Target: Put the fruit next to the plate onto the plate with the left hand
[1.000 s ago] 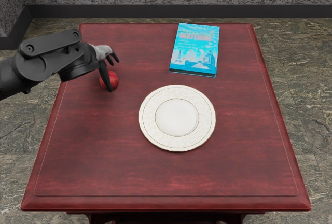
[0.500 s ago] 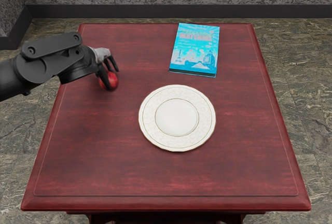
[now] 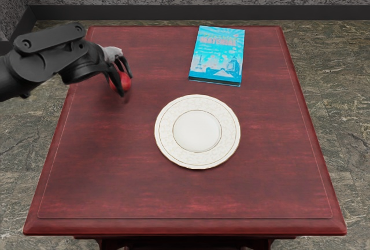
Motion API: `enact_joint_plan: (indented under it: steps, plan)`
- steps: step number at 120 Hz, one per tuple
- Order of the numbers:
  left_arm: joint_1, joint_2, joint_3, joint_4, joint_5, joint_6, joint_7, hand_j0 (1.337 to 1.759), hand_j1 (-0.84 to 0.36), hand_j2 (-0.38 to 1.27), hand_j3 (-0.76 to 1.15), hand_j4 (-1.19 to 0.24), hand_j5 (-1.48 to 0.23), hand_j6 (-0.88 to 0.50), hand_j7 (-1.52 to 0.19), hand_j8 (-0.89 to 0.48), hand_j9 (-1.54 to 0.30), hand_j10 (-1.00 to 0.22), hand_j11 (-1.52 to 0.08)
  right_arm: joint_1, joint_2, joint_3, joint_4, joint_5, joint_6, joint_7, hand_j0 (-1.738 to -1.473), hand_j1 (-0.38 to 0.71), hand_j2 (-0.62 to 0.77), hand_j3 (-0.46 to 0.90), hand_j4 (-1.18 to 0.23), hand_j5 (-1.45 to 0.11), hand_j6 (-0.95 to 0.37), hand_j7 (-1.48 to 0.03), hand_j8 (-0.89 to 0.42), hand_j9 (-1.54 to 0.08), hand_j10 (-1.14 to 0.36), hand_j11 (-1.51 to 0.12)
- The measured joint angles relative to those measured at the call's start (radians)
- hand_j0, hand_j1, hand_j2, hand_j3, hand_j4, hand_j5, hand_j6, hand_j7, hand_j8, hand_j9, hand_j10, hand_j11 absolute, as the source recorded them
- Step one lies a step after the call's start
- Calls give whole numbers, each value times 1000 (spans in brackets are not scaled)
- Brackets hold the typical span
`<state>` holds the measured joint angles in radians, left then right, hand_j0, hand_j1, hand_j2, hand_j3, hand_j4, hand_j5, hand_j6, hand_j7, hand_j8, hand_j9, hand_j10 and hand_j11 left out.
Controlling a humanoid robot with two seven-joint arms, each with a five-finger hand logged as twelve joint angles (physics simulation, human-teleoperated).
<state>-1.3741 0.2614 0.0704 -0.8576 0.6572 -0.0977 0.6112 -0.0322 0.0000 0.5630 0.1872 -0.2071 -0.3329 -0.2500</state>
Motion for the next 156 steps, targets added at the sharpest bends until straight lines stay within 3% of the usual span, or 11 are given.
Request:
enact_joint_plan:
  steps: [13,44,72,103,106,120,132,147,156]
  plan:
    - [-52,1,-10,0,-93,-75,0,1653,-290,423,0,-679,-958,-420,-935,-384,-933,-657,-937,0,0,0,0,0,0,0,-1658,-349,0,0,0,0,0,0,0,0,0,0]
    - [-58,0,-194,-3,-188,-301,0,1655,-323,485,0,-665,-1003,-402,-936,-367,-930,-642,-934,0,0,0,0,0,0,0,-1658,-349,0,0,0,0,0,0,0,0,0,0]
    - [-71,-4,-271,-26,-278,-455,0,1657,-301,442,0,-663,-993,-415,-923,-378,-919,-653,-921,0,0,0,0,0,0,0,-1658,-349,0,0,0,0,0,0,0,0,0,0]
    - [13,-61,-281,-63,-308,-498,0,1657,-318,486,0,-655,-989,-403,-920,-359,-915,-648,-911,0,0,0,0,0,0,0,-1658,-349,0,0,0,0,0,0,0,0,0,0]
    - [13,-60,-282,-62,-308,-497,0,1657,-305,468,0,-631,-946,-401,-884,-362,-877,-647,-874,0,0,0,0,0,0,0,-1658,-349,0,0,0,0,0,0,0,0,0,0]
    - [12,-58,-285,-55,-306,-494,0,1658,-63,271,0,-389,-582,-259,-547,-238,-543,-386,-539,0,0,0,0,0,0,0,-1658,-349,0,0,0,0,0,0,0,0,0,0]
    - [44,-51,-321,-51,-308,-494,0,1658,73,170,0,-258,-382,-178,-360,-165,-358,-256,-356,0,0,0,0,0,0,0,-1658,-349,0,0,0,0,0,0,0,0,0,0]
    - [174,50,-508,-55,-315,-507,0,1658,184,94,0,-154,-224,-111,-212,-104,-211,-152,-210,0,0,0,0,0,0,0,-1658,-349,0,0,0,0,0,0,0,0,0,0]
    - [191,122,-615,-56,-363,-511,0,1658,227,67,0,-113,-164,-83,-155,-78,-155,-112,-154,0,0,0,0,0,0,0,-1658,-349,0,0,0,0,0,0,0,0,0,0]
